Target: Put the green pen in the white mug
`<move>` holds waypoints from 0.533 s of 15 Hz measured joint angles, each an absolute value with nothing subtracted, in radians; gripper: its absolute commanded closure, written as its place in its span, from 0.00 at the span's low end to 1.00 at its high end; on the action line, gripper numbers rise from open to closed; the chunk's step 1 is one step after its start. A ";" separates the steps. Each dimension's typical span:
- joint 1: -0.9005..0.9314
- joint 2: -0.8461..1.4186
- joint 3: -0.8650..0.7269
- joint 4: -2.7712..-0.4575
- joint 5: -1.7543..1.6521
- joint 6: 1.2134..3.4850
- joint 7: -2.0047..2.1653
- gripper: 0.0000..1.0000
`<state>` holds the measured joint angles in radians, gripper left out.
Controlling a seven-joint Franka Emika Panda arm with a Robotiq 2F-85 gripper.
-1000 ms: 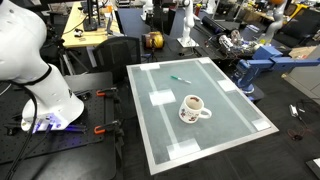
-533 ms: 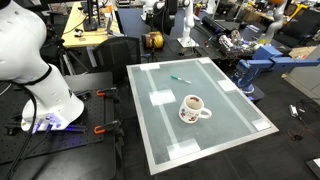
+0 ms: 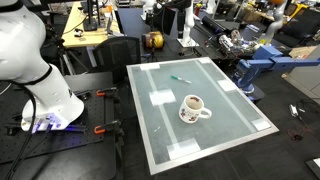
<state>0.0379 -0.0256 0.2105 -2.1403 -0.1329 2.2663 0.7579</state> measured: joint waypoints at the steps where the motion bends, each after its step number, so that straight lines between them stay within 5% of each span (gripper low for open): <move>1: 0.045 0.004 0.209 -2.133 -0.134 2.291 0.774 0.00; 8: 0.101 0.187 0.158 -2.056 -0.130 2.364 0.815 0.00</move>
<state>0.1014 0.1869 0.1585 -2.0561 -0.1298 2.3637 0.8148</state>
